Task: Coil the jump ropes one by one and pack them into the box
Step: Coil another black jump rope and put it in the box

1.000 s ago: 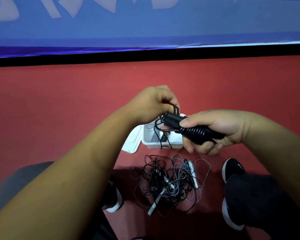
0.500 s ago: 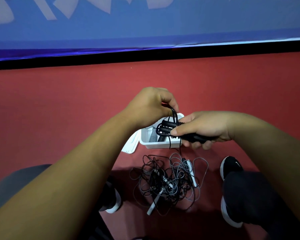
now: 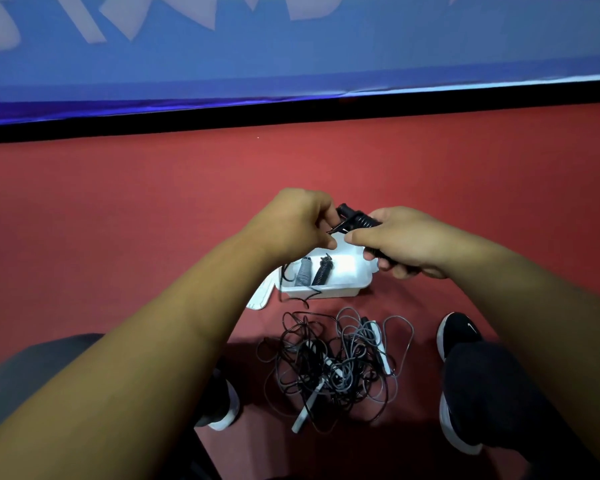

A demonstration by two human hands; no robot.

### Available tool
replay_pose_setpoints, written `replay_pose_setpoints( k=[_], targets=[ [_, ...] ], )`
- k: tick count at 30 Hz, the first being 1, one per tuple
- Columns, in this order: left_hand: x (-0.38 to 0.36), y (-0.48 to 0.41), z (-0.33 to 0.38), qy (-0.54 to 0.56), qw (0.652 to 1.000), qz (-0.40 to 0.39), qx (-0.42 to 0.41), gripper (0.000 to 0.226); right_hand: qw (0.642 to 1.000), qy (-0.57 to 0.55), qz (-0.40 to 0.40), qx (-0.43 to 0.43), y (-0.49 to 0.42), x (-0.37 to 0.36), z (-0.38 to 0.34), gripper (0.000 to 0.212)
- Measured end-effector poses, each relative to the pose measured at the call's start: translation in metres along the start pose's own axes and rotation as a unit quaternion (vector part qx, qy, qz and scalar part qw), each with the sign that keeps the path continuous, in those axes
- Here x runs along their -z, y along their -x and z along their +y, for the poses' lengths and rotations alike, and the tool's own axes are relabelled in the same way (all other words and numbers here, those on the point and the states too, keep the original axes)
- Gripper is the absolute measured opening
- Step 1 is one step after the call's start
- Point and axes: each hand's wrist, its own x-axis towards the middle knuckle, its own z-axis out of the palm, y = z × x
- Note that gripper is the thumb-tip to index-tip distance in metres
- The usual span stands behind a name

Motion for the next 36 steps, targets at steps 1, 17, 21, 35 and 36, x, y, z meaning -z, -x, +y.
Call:
replay_pose_setpoints(
  k=[1,17,21,35,36],
  targets=[
    [-0.001,0.0,0.001,-0.01,1.0,0.002,0.01,0.029,1.0,-0.016,-0.002,0.002,0.001,-0.002,-0.002,0.025],
    [0.001,0.007,-0.007,0.249,0.966,-0.047,0.054,0.028,0.987,-0.147,0.058,0.036,0.01,-0.004,-0.016,0.04],
    [0.001,0.006,-0.013,0.306,0.949,-0.074,0.026,0.026,0.986,-0.147,0.067,0.039,0.012,-0.001,-0.016,0.041],
    [0.007,0.004,-0.007,0.228,0.969,-0.091,-0.005,0.019,0.975,-0.221,-0.039,-0.003,0.027,0.016,-0.026,0.057],
    [0.007,0.006,-0.006,0.228,0.968,-0.102,-0.003,0.021,0.975,-0.216,-0.047,-0.001,0.027,0.017,-0.026,0.058]
  ],
)
